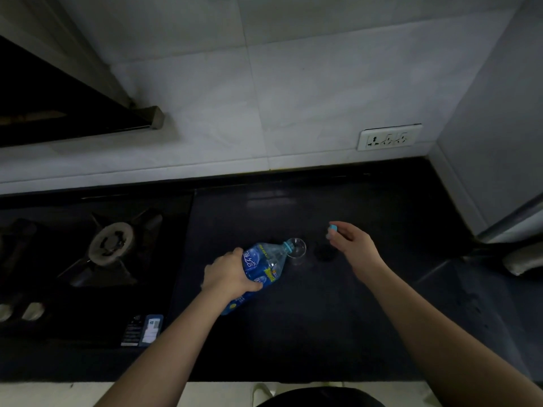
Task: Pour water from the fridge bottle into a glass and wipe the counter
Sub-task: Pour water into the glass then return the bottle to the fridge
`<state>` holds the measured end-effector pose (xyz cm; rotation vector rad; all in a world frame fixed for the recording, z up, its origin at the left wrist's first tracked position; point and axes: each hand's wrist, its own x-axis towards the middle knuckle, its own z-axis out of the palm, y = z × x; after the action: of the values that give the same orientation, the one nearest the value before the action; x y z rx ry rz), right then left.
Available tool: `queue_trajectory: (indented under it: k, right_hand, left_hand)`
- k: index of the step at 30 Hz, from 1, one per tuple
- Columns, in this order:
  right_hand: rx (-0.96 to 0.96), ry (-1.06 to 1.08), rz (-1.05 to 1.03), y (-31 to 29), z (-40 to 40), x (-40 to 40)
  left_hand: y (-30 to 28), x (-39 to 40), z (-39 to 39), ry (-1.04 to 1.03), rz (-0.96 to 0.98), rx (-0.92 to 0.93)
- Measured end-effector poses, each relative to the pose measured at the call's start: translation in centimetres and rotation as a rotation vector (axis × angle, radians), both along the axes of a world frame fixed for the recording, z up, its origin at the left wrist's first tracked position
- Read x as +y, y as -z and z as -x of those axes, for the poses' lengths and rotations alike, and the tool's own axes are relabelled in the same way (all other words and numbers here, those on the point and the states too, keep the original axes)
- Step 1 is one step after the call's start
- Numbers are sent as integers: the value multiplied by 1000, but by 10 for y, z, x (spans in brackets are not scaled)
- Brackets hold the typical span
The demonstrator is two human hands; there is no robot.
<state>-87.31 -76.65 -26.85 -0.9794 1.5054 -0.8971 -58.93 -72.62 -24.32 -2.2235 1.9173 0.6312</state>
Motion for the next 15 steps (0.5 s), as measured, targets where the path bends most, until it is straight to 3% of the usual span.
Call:
queue_trajectory:
  k: [15]
  right_hand:
    - [32, -51, -37, 2, -8, 10]
  left_hand:
    - [-4, -1, 3, 10, -6, -53]
